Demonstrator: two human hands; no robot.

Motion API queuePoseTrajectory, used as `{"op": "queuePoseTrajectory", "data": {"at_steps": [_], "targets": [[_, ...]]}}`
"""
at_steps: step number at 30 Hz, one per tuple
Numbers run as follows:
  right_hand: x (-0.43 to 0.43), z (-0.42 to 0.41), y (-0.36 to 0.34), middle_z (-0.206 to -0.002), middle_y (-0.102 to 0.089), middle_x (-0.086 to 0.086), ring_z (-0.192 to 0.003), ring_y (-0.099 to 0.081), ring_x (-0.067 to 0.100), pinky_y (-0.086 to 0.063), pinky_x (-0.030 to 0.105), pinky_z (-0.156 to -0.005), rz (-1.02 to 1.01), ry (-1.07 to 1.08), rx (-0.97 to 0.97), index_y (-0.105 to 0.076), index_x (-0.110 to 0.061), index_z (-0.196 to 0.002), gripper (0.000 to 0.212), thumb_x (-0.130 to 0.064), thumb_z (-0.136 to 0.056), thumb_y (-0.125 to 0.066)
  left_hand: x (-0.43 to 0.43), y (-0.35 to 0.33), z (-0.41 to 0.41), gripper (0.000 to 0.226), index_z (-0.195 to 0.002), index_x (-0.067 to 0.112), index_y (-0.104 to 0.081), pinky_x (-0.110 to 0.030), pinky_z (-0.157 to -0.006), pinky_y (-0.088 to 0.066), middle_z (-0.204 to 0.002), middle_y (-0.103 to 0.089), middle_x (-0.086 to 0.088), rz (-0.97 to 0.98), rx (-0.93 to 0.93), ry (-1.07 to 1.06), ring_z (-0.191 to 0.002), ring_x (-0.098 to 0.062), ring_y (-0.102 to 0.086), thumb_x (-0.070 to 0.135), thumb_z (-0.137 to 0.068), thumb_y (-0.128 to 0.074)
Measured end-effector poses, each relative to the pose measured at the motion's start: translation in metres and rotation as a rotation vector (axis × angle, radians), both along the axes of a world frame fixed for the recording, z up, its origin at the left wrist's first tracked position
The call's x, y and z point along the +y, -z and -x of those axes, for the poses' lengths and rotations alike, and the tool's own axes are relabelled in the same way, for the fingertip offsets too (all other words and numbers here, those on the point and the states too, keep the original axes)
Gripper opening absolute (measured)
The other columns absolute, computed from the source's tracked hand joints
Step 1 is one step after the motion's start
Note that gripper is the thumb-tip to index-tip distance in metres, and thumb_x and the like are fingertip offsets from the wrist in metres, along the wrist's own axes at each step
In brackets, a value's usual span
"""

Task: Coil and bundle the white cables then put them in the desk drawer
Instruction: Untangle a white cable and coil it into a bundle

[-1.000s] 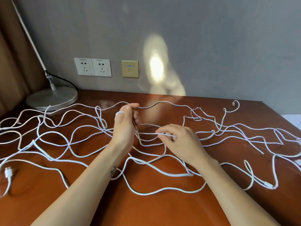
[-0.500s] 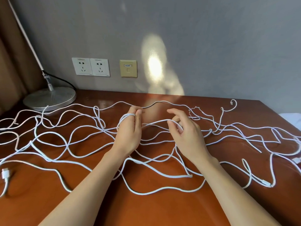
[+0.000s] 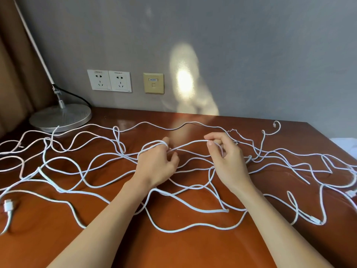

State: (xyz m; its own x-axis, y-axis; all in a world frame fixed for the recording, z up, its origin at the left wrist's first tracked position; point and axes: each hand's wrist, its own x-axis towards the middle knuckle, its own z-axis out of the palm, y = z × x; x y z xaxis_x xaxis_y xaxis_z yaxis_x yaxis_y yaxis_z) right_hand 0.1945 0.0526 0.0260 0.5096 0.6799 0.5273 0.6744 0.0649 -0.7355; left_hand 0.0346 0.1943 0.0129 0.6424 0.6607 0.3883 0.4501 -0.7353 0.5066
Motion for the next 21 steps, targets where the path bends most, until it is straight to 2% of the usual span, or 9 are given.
{"op": "queuePoseTrajectory", "data": {"at_steps": [3, 6, 9, 12, 15, 17, 19, 21], "targets": [[0.0018, 0.0036, 0.0004, -0.110, -0.067, -0.021, -0.108, -0.061, -0.007, -0.047, 0.004, -0.085, -0.038, 0.003, -0.022, -0.065, -0.028, -0.116, 0.015, -0.021, -0.104, -0.058, -0.0003, -0.0003, -0.0031, 0.026, -0.093, 0.023, -0.059, -0.040, -0.066, -0.055, -0.065, -0.063, 0.005, -0.061, -0.013, -0.077, -0.064, -0.013, -0.062, 0.047, -0.099, -0.053], [0.0028, 0.0018, 0.0015, -0.096, -0.068, -0.022, -0.095, -0.065, -0.004, -0.050, 0.007, -0.074, -0.085, 0.093, -0.055, -0.069, -0.027, -0.111, 0.011, -0.026, -0.099, -0.067, 0.0003, -0.0012, -0.0035, 0.045, -0.080, 0.019, -0.062, -0.040, -0.062, -0.054, -0.059, -0.059, 0.003, -0.060, -0.030, -0.118, -0.059, -0.015, -0.059, 0.057, -0.099, -0.047], [0.0019, -0.0033, 0.0036, -0.080, -0.068, -0.020, -0.080, -0.065, -0.002, -0.048, 0.010, -0.061, -0.027, 0.158, -0.066, -0.072, -0.025, -0.102, 0.017, -0.040, -0.095, -0.069, 0.0002, -0.0010, -0.0041, 0.068, -0.070, 0.017, -0.061, -0.037, -0.060, -0.052, -0.054, -0.056, 0.002, -0.038, -0.031, -0.149, -0.057, -0.016, -0.058, 0.077, -0.091, -0.037], [0.0013, -0.0038, 0.0044, -0.079, -0.066, -0.024, -0.083, -0.064, -0.009, -0.046, 0.006, -0.061, 0.046, 0.145, -0.031, -0.071, -0.029, -0.098, 0.016, -0.044, -0.095, -0.067, -0.0004, -0.0007, -0.0023, 0.087, -0.064, 0.011, -0.057, -0.036, -0.057, -0.050, -0.051, -0.051, 0.004, -0.014, -0.009, -0.169, -0.054, -0.017, -0.056, 0.092, -0.081, -0.030], [0.0022, -0.0004, 0.0035, -0.092, -0.068, -0.025, -0.091, -0.064, -0.010, -0.049, 0.004, -0.071, 0.097, 0.067, 0.010, -0.066, -0.035, -0.101, 0.005, -0.037, -0.097, -0.067, -0.0035, -0.0040, -0.0014, 0.082, -0.060, 0.011, -0.045, -0.039, -0.058, -0.046, -0.054, -0.045, 0.001, 0.025, -0.009, -0.179, -0.055, -0.021, -0.051, 0.086, -0.088, -0.031], [0.0029, 0.0008, 0.0039, -0.097, -0.068, -0.023, -0.094, -0.065, -0.007, -0.051, 0.005, -0.074, 0.119, 0.041, -0.005, -0.065, -0.036, -0.104, 0.006, -0.036, -0.099, -0.066, -0.0022, -0.0038, -0.0019, 0.078, -0.059, 0.011, -0.041, -0.038, -0.059, -0.044, -0.055, -0.045, -0.001, 0.060, -0.044, -0.182, -0.055, -0.022, -0.049, 0.081, -0.092, -0.029], [0.0029, 0.0008, 0.0046, -0.096, -0.068, -0.021, -0.093, -0.065, -0.007, -0.051, 0.006, -0.072, 0.136, 0.036, 0.007, -0.065, -0.035, -0.105, 0.006, -0.036, -0.099, -0.066, 0.0010, -0.0016, -0.0018, 0.091, -0.058, 0.005, -0.053, -0.041, -0.068, -0.051, -0.054, -0.056, -0.003, 0.151, -0.103, -0.146, -0.057, -0.020, -0.058, 0.082, -0.095, -0.019], [0.0024, -0.0008, 0.0057, -0.090, -0.069, -0.021, -0.090, -0.064, -0.010, -0.051, 0.006, -0.069, 0.151, 0.034, 0.027, -0.067, -0.032, -0.104, 0.006, -0.034, -0.099, -0.067, 0.0009, -0.0013, -0.0018, 0.094, -0.054, 0.008, -0.062, -0.038, -0.077, -0.051, -0.054, -0.062, -0.002, 0.271, -0.166, -0.059, -0.058, -0.012, -0.062, 0.075, -0.101, -0.016]]}}
